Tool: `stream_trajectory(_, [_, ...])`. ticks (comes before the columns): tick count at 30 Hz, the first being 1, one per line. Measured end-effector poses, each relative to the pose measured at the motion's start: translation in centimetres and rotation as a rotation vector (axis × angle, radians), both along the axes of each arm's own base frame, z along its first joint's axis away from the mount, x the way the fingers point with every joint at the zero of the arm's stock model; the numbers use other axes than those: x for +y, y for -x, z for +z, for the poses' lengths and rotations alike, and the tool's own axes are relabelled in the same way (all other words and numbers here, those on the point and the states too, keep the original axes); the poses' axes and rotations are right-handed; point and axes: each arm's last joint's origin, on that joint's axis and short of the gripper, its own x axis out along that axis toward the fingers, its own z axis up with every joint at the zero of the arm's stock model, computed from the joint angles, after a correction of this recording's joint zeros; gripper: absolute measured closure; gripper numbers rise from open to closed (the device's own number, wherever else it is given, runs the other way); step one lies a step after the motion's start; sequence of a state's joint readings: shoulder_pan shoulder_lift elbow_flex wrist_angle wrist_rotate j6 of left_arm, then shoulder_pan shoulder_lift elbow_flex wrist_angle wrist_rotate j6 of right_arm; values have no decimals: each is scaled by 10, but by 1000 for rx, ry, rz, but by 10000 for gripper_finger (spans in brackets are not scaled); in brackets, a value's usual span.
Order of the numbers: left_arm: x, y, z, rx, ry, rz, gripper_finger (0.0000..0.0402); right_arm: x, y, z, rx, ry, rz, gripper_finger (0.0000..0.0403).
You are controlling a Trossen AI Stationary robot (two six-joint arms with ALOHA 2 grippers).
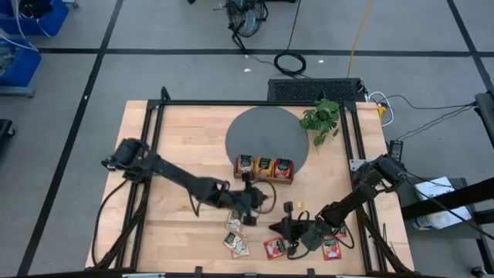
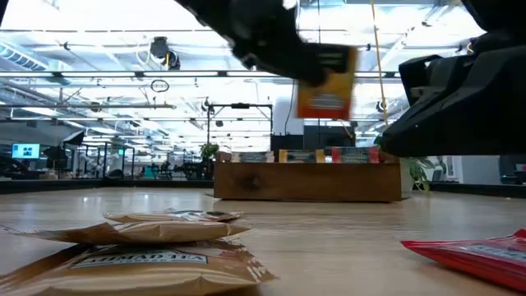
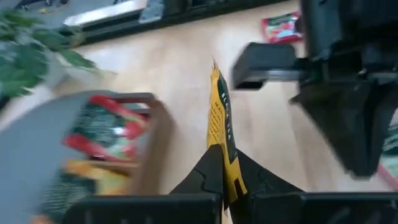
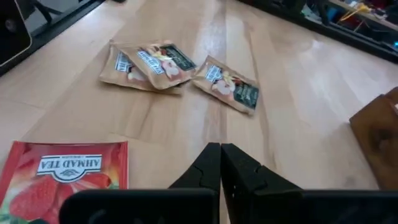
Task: Pick & Place Tea
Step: Put the yellow tea bag into the middle wooden organizer
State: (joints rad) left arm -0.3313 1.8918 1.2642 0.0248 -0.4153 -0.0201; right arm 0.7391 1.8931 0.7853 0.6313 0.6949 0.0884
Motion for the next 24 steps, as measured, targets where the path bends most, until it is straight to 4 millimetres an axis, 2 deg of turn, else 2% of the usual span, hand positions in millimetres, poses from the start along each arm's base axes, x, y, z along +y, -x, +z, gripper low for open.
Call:
stream_trajectory(4, [41, 6, 20, 3, 3, 26, 397, -1, 2, -2, 17, 18, -8, 403])
stream_trajectory(6, [64, 7, 22, 6, 39, 27, 396, 1, 3, -2, 19, 17, -5, 403])
stream_trajectory(11, [99, 1, 5, 50, 110, -36, 398, 3, 5, -3, 28, 33, 9, 403])
stream_trajectory(18, [112, 1, -14, 126, 82, -73, 397, 1, 5, -4, 43, 59, 11, 403])
stream_trajectory(24, [119, 7, -27, 88, 68, -41, 397, -4, 6, -7, 49, 59, -5, 403])
